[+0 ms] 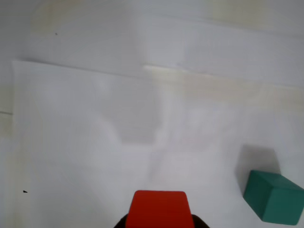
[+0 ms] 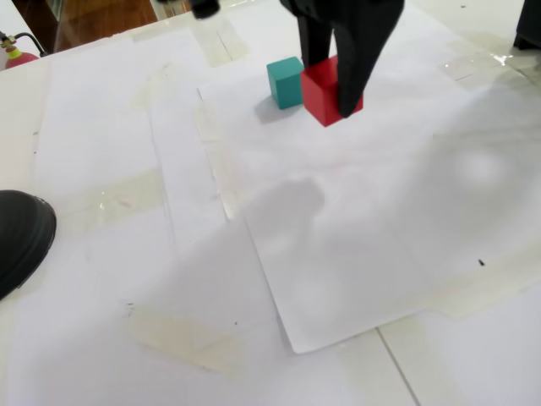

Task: Put the red cube on the top of the blue cube.

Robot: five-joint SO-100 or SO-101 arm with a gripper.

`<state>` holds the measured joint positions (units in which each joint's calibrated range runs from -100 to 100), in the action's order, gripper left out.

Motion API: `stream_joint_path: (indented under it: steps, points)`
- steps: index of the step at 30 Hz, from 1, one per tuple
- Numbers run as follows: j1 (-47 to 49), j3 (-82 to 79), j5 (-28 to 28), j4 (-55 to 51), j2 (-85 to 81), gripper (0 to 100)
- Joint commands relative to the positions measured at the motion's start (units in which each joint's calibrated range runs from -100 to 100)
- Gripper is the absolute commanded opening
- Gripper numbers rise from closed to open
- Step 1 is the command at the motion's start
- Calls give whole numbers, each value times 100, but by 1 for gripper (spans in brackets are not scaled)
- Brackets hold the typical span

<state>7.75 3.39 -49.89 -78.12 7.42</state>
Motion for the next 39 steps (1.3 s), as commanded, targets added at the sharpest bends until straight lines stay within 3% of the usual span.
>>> stream_joint_path:
  steps: [1,18,39]
  points:
    - [-321,701,142,-362,-622,14]
    - [-1350,1127,923,-631,-656,14]
    - [-1956,1191,1250,-109,151,14]
